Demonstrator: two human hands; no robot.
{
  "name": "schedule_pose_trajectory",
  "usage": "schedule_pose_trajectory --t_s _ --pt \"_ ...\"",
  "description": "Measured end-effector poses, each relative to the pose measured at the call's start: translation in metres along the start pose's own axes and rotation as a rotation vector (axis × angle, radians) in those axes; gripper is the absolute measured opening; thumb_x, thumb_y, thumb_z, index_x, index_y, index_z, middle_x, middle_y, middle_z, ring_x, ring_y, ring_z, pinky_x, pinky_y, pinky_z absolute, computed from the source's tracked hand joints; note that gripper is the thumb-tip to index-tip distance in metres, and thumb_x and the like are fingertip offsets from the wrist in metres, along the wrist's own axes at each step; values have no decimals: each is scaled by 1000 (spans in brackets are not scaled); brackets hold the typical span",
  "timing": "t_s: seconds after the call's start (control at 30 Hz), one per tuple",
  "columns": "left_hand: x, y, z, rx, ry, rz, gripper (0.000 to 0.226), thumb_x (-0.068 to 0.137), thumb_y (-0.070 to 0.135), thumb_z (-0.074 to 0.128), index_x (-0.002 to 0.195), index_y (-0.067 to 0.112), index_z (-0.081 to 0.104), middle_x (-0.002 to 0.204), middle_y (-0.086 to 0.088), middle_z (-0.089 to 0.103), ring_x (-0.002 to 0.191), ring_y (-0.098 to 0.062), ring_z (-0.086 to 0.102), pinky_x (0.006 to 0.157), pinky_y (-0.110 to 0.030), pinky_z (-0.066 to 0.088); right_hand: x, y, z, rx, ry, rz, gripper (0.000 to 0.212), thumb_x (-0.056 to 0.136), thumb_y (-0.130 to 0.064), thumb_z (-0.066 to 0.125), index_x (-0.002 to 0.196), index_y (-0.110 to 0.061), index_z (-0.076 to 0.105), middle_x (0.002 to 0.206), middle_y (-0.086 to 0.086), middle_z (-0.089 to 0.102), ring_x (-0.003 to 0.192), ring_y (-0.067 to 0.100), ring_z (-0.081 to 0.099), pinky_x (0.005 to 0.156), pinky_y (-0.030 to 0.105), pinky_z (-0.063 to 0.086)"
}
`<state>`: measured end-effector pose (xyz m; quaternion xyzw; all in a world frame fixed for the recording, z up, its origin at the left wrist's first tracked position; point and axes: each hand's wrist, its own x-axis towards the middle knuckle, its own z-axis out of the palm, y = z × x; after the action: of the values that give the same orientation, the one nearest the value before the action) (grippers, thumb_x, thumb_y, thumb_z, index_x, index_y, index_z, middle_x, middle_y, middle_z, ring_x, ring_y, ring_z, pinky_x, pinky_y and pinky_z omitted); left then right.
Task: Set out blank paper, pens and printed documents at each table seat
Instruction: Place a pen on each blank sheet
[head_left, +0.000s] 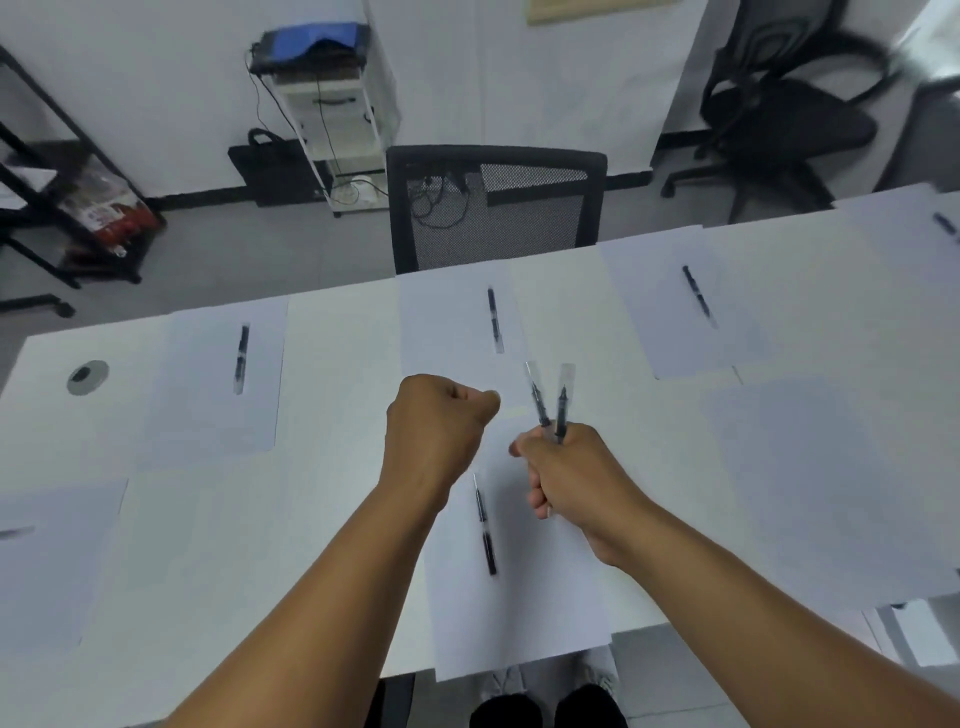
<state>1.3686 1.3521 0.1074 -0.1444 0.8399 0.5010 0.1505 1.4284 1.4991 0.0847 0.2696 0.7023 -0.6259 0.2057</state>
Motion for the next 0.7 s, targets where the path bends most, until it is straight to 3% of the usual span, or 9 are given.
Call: schedule_pose_trajectory --t_s 0.13,0.2,0.3,0.5,0.7 --pt "-17 34 -4 -5 13 95 34 90 18 75 78 -12 66 72 -10 58 68 -19 49 64 -35 44 -22 -25 -13 18 53 -63 24 106 -30 53 106 -16 73 60 -3 58 59 16 61 63 33 54" --pt "-26 50 -5 -2 18 154 35 92 20 76 84 -14 68 71 -22 63 66 -19 51 63 -33 48 -33 -37 -20 31 84 -94 24 105 -29 53 106 -16 73 60 -4 57 57 15 61 61 33 53" --pt "-42 73 -5 -7 11 221 35 92 20 77 88 -13 71 85 -32 70 65 -20 55 63 -34 51 -53 -52 -33 47 147 -151 25 106 -30 52 104 -17 74 56 -8 56 54 13 61 60 33 54" --pt "-71 109 4 -37 -50 310 33 92 19 75 87 -13 69 83 -34 66 68 -18 52 65 -36 49 -87 -71 -63 64 235 -231 23 105 -29 52 105 -18 72 49 -13 51 48 10 53 60 33 52" --pt "-110 146 31 -54 -132 373 30 90 16 72 81 -12 64 70 -17 55 69 -17 49 64 -35 46 -120 -77 -113 98 317 -320 21 101 -23 58 104 -5 68 56 -7 43 46 13 39 49 30 42"
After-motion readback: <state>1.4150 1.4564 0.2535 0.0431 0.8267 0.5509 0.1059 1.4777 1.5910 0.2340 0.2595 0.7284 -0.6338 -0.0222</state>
